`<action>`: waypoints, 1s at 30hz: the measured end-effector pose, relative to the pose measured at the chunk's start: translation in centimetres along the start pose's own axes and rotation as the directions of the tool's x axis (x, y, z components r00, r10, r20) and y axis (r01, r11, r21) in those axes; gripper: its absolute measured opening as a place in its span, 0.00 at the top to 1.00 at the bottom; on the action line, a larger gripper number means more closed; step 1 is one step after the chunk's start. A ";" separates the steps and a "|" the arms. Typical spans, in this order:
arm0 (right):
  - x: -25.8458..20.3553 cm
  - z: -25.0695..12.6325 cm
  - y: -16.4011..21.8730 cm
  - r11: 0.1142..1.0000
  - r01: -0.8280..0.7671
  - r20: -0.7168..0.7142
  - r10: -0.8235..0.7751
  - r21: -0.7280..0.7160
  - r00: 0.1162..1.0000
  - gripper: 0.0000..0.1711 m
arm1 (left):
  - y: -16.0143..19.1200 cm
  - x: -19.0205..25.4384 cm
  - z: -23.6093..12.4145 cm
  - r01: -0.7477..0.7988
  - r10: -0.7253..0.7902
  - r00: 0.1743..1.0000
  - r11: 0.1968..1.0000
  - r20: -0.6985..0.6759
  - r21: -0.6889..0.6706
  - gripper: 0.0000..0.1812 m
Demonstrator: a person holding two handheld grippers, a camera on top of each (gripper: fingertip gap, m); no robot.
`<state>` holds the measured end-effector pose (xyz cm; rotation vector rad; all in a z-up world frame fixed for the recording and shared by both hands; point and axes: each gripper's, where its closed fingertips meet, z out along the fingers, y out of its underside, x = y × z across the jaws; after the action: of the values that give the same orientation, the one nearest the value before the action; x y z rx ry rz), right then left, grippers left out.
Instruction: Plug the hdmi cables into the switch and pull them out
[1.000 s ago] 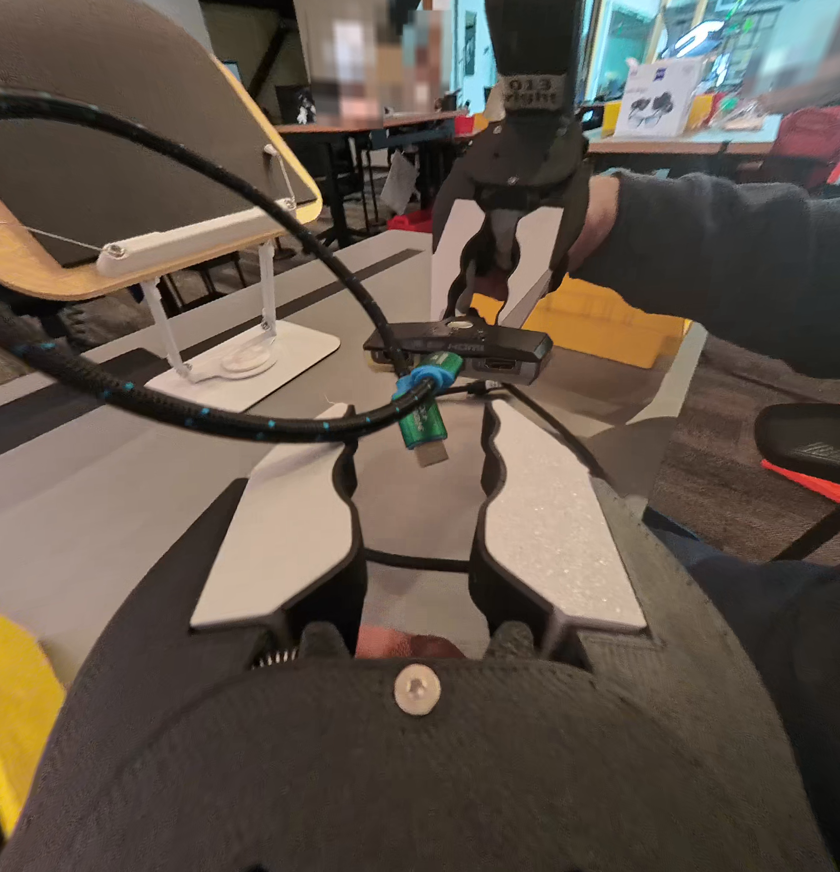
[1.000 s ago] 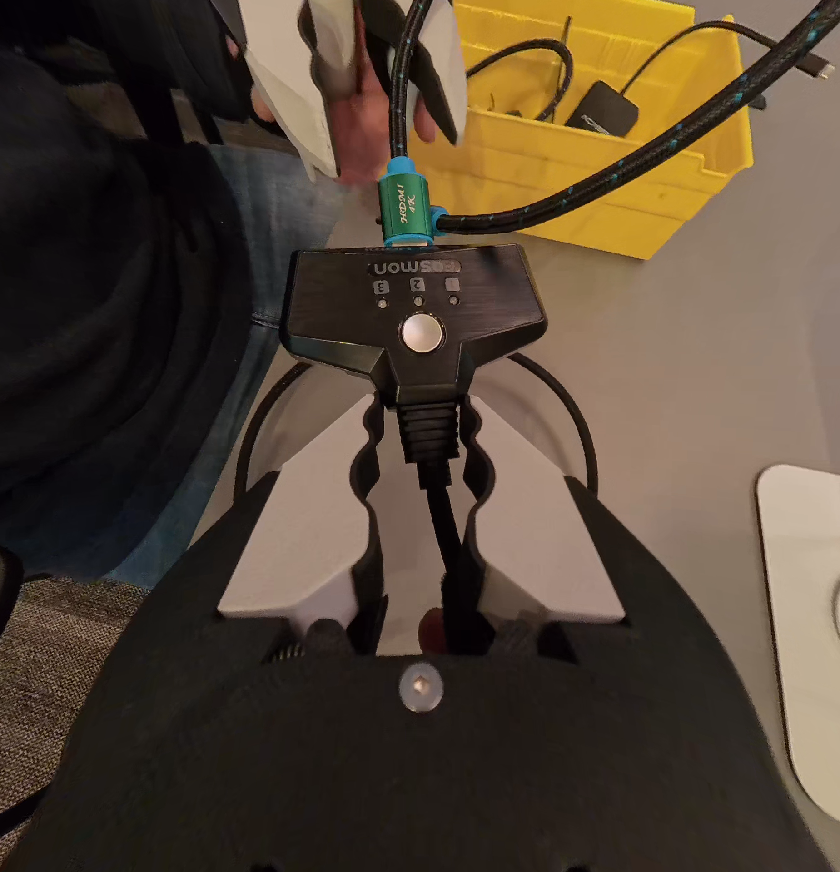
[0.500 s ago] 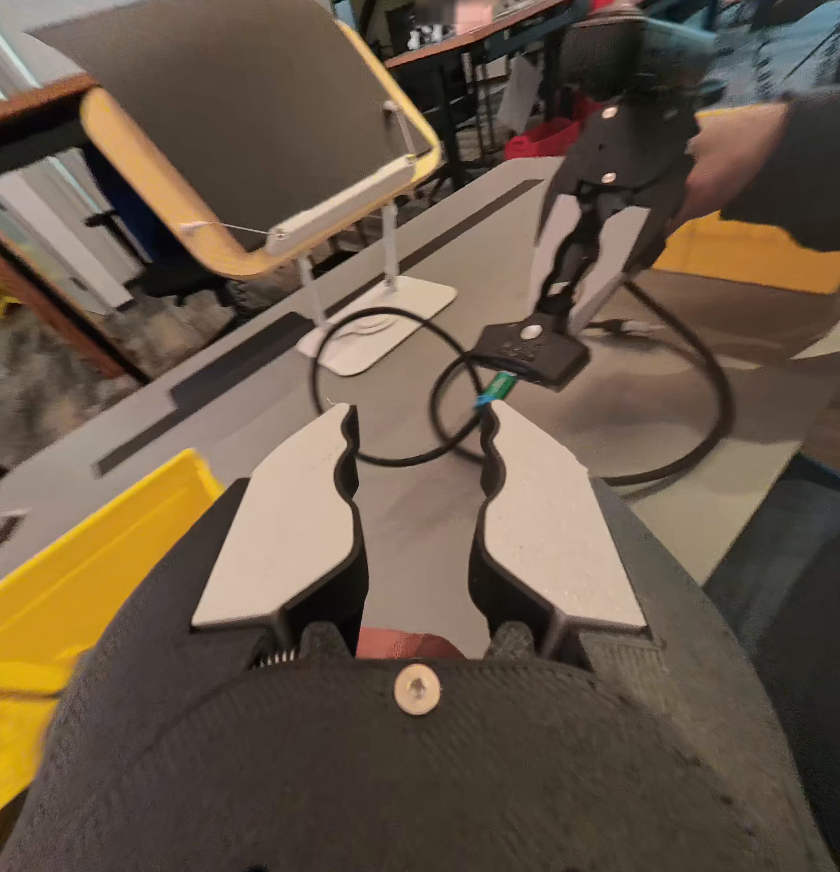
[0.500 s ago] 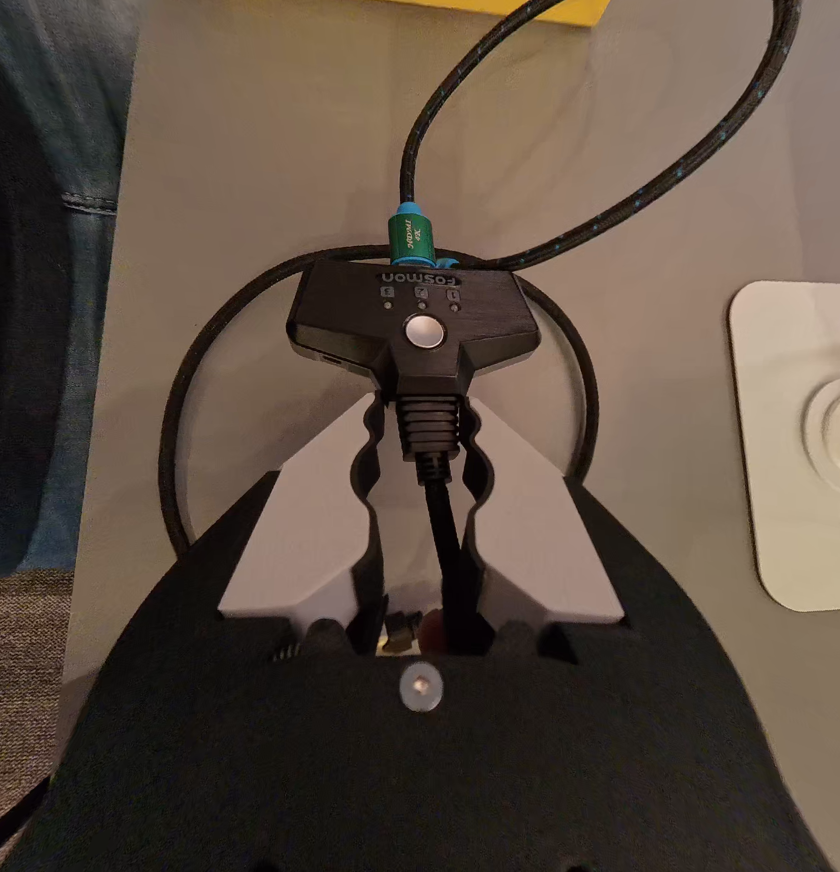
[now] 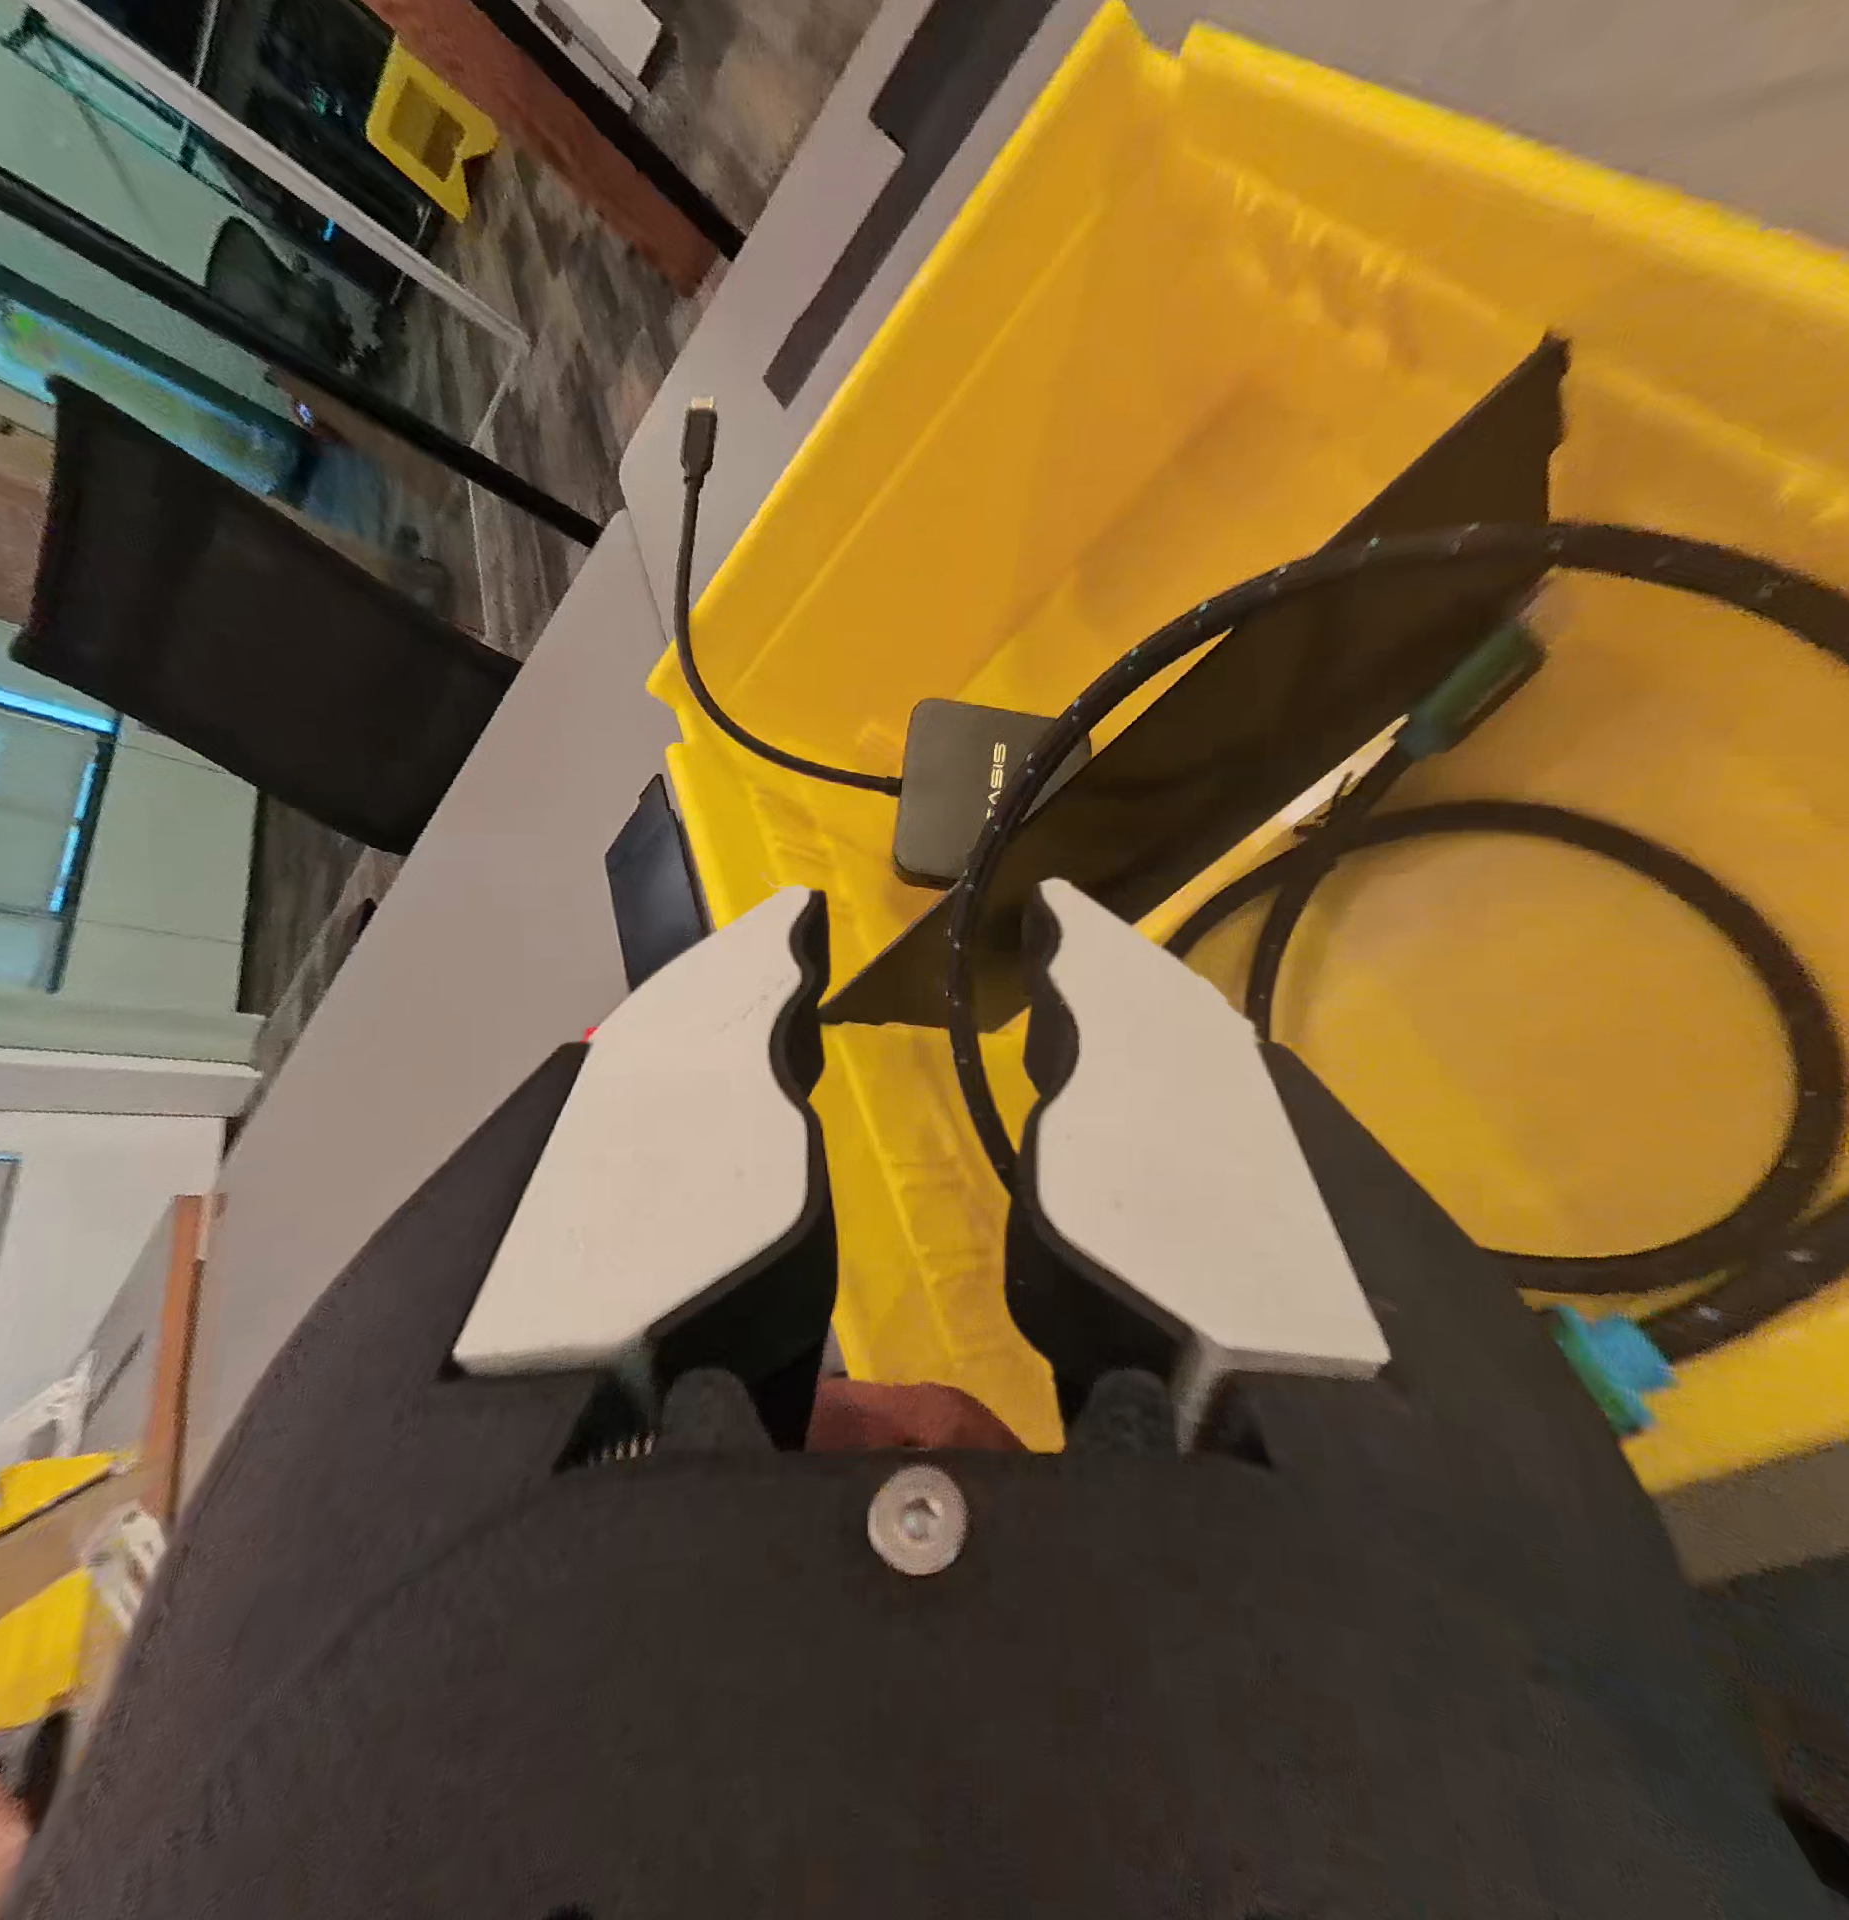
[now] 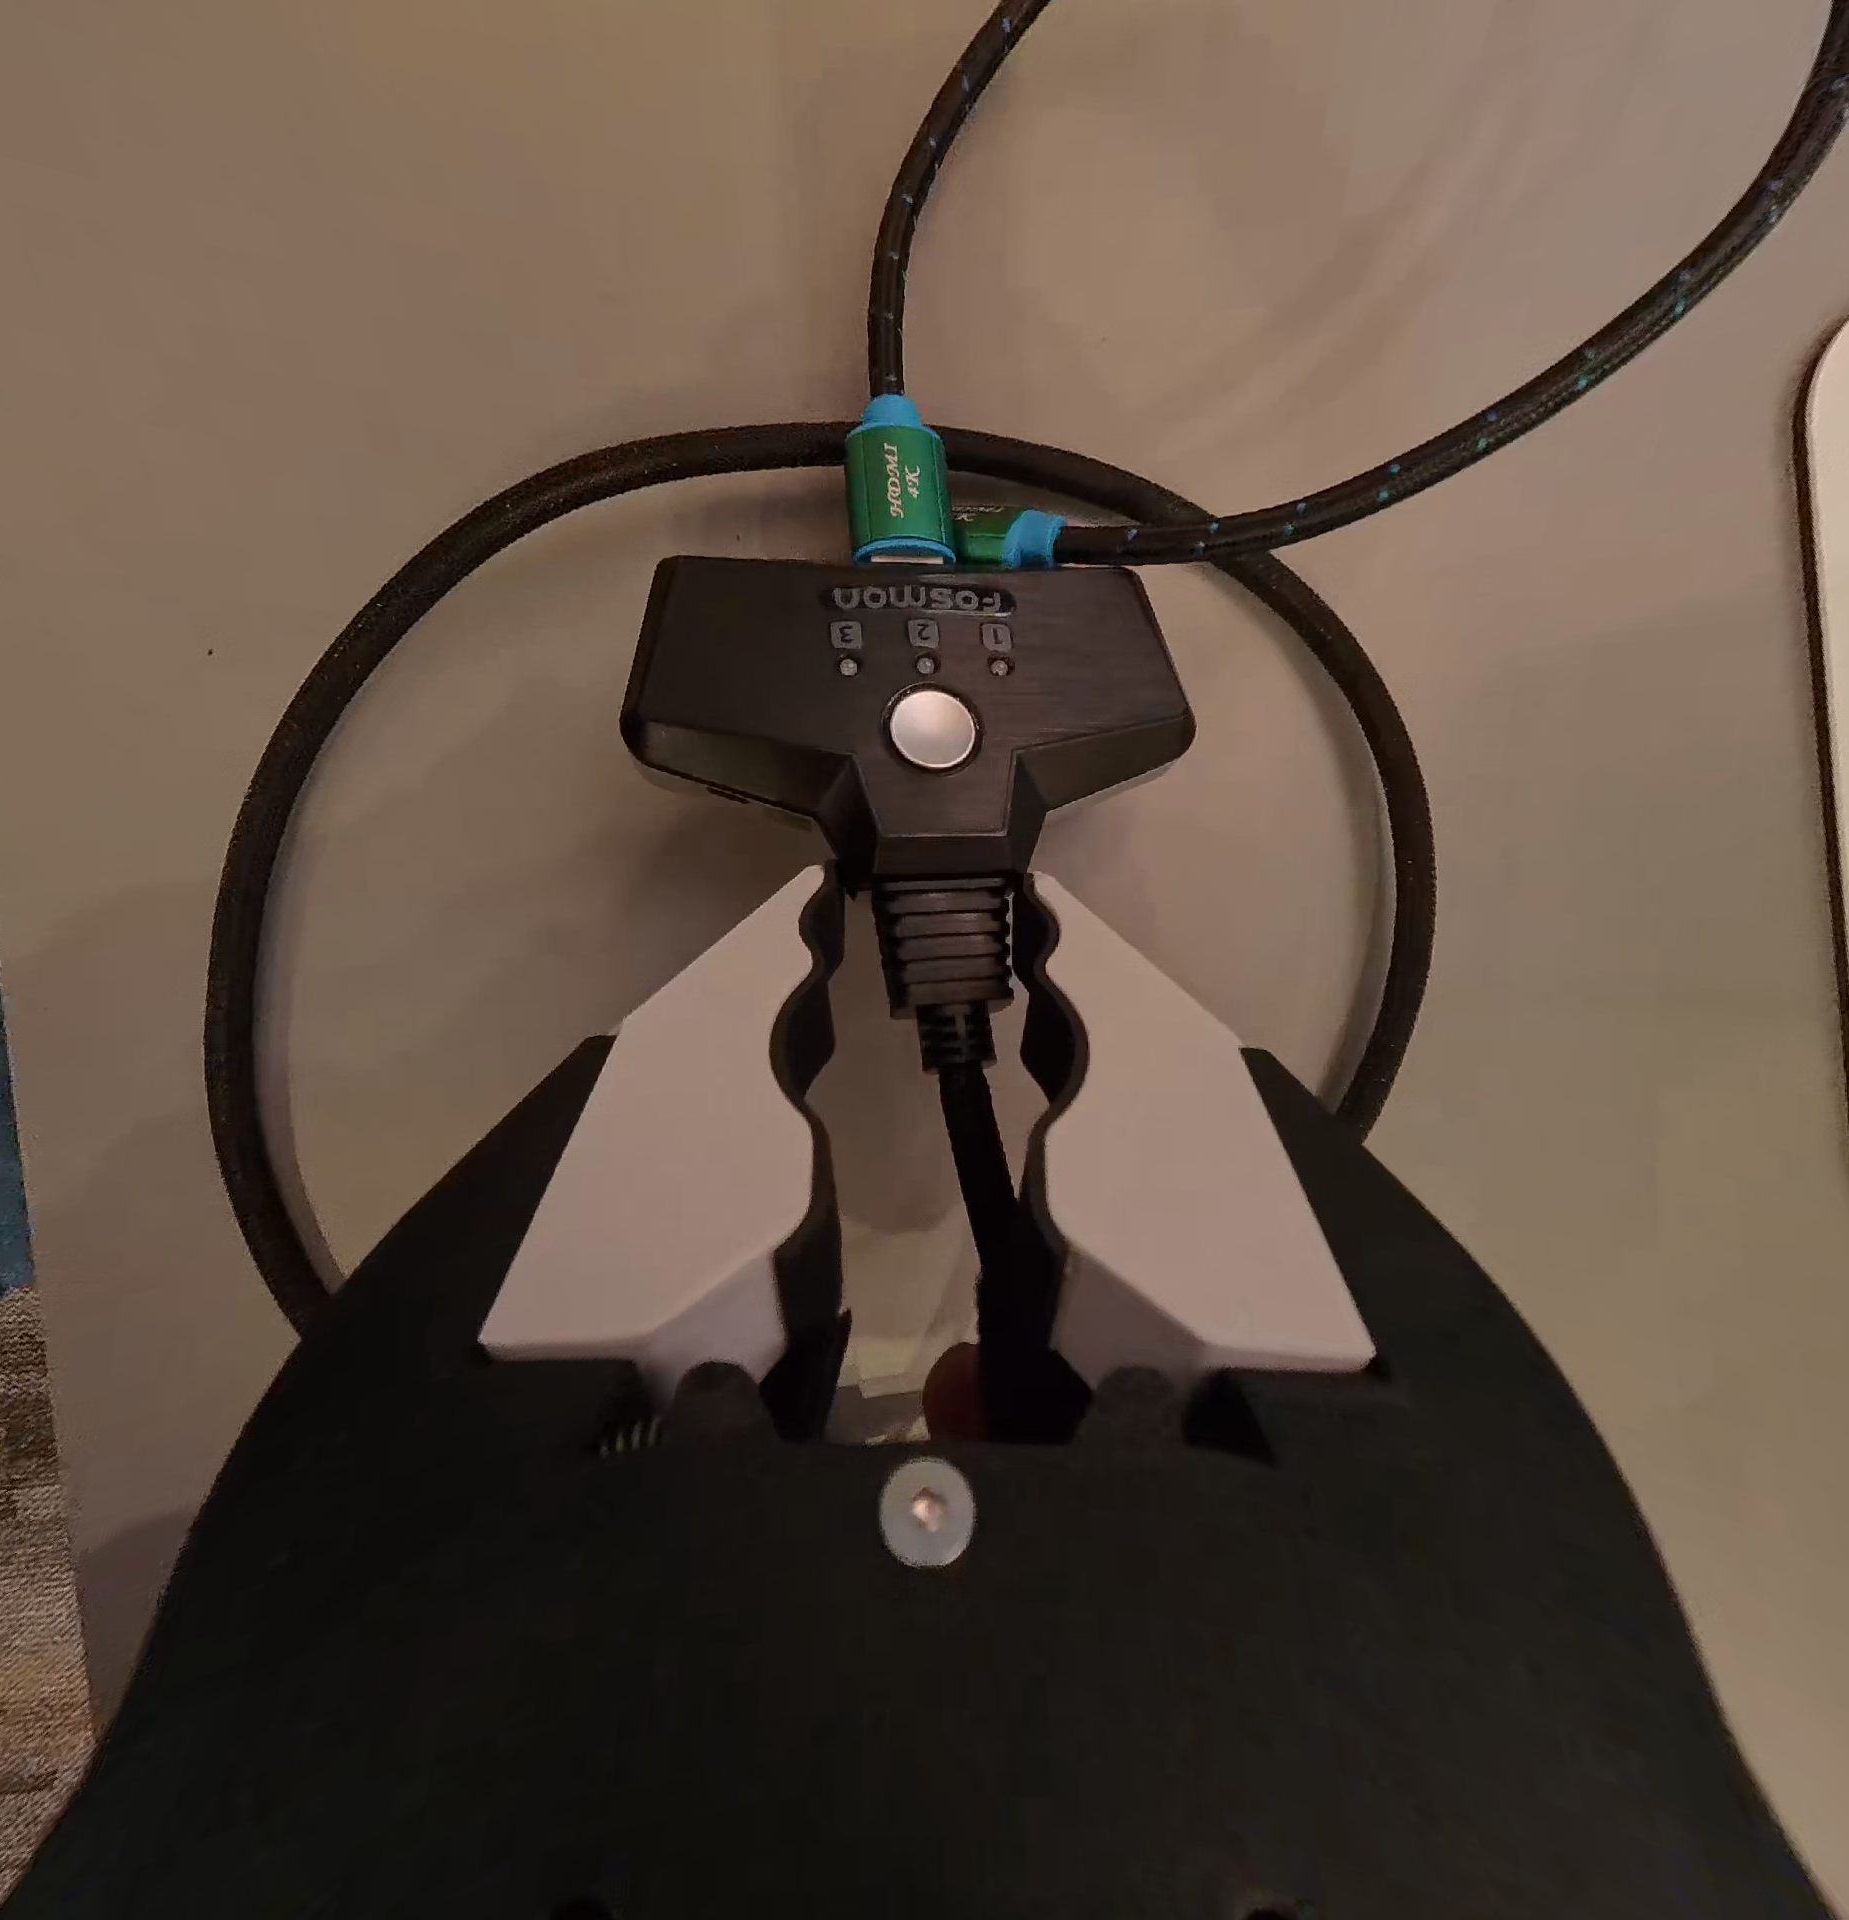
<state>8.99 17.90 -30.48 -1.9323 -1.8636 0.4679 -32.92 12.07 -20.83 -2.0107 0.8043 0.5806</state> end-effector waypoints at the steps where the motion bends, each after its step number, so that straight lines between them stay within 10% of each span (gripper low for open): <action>1: 0.0 0.1 0.0 1.000 0.001 -0.001 -0.001 -0.006 1.000 0.82 | 0.1 0.0 0.6 -0.032 0.032 0.999 0.999 0.002 -0.013 0.81; 11: -0.2 0.1 0.9 0.998 -0.005 -0.040 0.003 -0.069 0.999 0.83 | 0.3 1.3 4.5 -0.207 0.205 0.978 0.975 -0.029 -0.087 0.96; 23: -0.7 -2.5 0.7 0.999 -0.008 -0.072 0.004 -0.051 0.997 0.71 | -6.0 -5.6 -2.5 -0.167 0.101 0.935 0.971 0.340 0.172 0.97; 30: -2.5 -7.0 -5.8 0.985 0.044 -0.142 -0.020 0.169 0.990 0.70 | -11.3 -8.5 -7.3 -0.106 -0.035 0.908 0.945 0.418 0.308 0.97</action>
<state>7.39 15.04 -21.64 -1.7725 -1.7045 0.4546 -29.81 13.25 -5.22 -1.4976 0.6244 0.8116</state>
